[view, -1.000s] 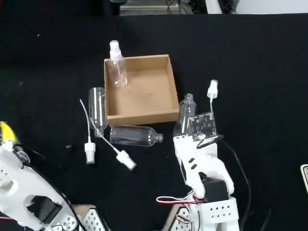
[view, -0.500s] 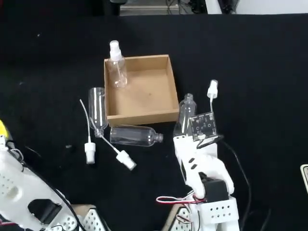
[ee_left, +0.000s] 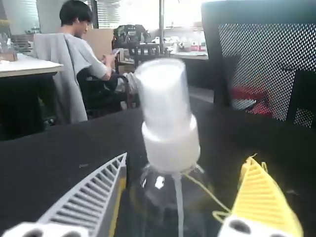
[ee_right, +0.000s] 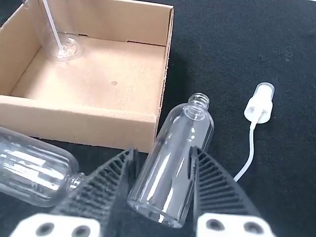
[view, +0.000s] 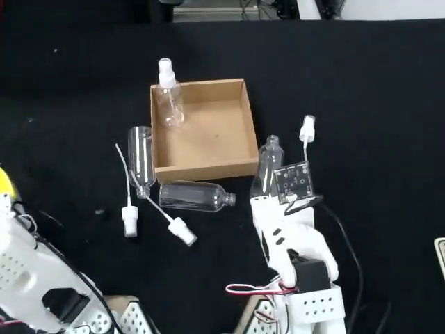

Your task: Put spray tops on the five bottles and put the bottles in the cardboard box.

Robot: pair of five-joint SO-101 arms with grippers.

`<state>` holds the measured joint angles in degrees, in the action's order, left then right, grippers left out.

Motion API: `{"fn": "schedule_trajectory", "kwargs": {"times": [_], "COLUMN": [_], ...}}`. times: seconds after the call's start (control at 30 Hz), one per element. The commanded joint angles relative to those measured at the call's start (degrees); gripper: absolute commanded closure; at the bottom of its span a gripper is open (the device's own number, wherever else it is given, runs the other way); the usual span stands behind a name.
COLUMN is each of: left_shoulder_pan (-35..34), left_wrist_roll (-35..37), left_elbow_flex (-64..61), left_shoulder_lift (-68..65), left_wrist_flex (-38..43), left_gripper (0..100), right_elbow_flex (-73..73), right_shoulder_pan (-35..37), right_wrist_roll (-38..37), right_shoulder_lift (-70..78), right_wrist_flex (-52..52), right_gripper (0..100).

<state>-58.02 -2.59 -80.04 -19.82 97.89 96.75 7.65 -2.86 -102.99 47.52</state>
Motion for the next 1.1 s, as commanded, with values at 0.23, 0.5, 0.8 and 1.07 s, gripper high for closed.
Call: {"fn": "schedule_trajectory", "kwargs": {"times": [0.23,0.5,0.8,1.07], "left_shoulder_pan": [0.7,1.0,3.6,11.4], "left_wrist_roll": [0.1,0.1,0.0,0.0], "left_elbow_flex": [1.5,0.9,-3.6,-10.2], "left_shoulder_lift": [-1.2,-1.3,-0.6,12.0], "left_wrist_flex": [1.2,1.2,1.6,1.4], "left_gripper": [67,80,96,97], "right_elbow_flex": [-0.4,-0.4,-0.4,-0.4], "right_shoulder_pan": [0.8,0.8,0.7,-0.1], "right_wrist_roll": [-0.3,-0.3,-0.3,-0.3], "right_shoulder_lift": [-5.6,-5.6,-5.6,-5.6], "right_wrist_flex": [0.2,0.2,0.2,0.3], "right_gripper": [85.4,85.4,85.4,85.4]}}
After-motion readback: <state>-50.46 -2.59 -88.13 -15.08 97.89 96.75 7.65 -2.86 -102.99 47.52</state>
